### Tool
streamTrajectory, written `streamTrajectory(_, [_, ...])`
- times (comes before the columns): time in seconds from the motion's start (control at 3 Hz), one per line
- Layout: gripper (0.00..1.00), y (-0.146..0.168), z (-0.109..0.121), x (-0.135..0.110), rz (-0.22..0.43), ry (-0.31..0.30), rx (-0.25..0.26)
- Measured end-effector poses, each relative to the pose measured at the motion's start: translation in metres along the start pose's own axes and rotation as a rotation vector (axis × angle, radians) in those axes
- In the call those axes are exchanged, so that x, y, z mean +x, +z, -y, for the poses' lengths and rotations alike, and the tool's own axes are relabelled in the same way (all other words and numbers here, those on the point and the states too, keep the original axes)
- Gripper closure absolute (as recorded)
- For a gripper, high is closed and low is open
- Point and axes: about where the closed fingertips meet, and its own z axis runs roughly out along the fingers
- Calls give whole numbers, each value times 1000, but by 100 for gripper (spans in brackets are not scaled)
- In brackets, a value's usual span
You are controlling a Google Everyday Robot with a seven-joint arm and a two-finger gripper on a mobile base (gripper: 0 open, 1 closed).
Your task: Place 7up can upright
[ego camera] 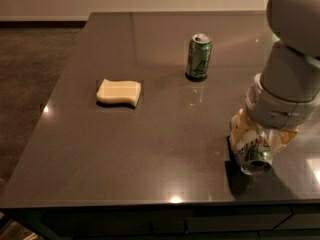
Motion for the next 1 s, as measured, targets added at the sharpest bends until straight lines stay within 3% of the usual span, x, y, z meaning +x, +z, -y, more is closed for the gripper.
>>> streamTrajectory(0.33, [100, -24, 14, 7, 29, 160, 66])
streamTrajectory(1.0, [100, -73, 82, 53, 95, 425, 275])
